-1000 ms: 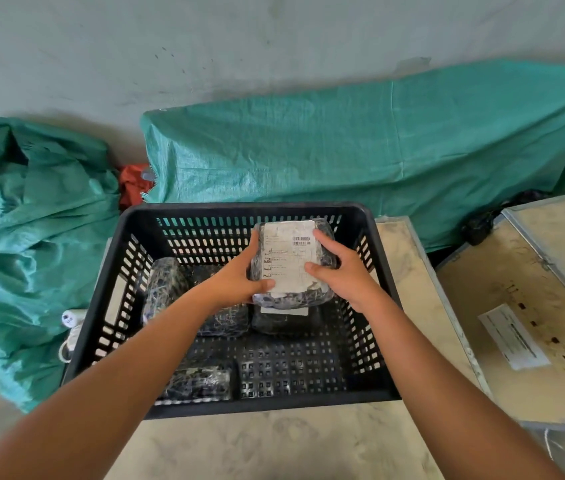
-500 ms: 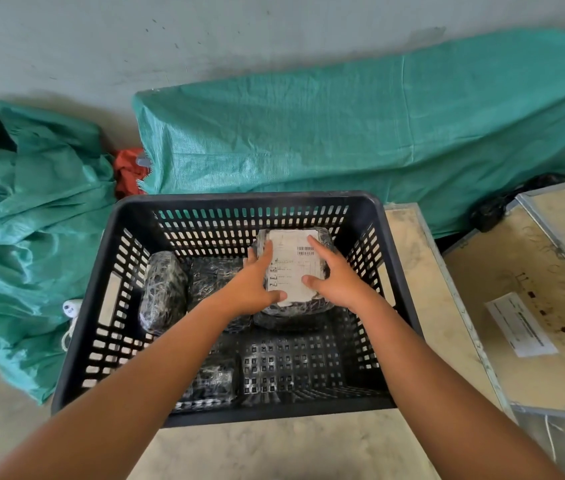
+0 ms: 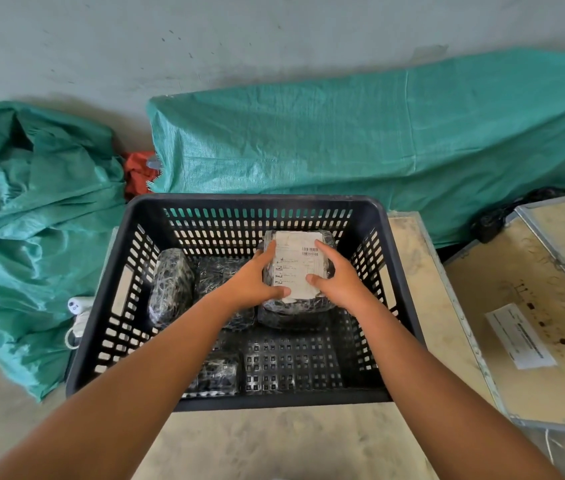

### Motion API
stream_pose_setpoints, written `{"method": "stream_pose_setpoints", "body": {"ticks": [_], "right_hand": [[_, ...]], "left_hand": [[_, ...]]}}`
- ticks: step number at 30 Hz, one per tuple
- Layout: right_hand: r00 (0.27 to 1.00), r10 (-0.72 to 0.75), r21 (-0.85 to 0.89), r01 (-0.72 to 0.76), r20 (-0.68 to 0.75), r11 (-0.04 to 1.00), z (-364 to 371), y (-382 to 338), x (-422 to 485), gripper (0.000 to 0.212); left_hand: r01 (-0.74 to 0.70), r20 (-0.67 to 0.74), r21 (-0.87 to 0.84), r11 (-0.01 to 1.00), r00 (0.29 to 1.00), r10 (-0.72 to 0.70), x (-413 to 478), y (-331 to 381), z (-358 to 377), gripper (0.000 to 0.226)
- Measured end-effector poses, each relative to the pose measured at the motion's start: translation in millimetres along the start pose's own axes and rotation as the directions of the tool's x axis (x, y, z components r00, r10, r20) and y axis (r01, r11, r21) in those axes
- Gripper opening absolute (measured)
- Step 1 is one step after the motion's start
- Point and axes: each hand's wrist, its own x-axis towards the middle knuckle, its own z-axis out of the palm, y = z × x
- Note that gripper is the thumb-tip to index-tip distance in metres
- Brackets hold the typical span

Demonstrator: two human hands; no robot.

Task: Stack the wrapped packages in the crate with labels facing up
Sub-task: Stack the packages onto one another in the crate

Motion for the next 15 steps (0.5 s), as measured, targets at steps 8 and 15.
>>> {"method": "stream_pose_setpoints", "body": {"ticks": [8, 15], "right_hand": [[0.877, -0.428, -0.268, 0.368, -0.217, 0.890, 26.8, -56.9, -27.5, 0.036], [0.913, -0.376, -0.233, 0.405, 0.160, 0.884, 117.4, -81.4, -23.2, 0.041]], "left_hand": [[-0.099, -0.323, 0.105, 0.990, 0.938, 0.128, -74.0, -10.8, -73.3, 0.082], [-0.089, -0.525, 0.367, 0.926, 0.802, 0.285, -137.6, -42.3, -137.2, 0.042]]}}
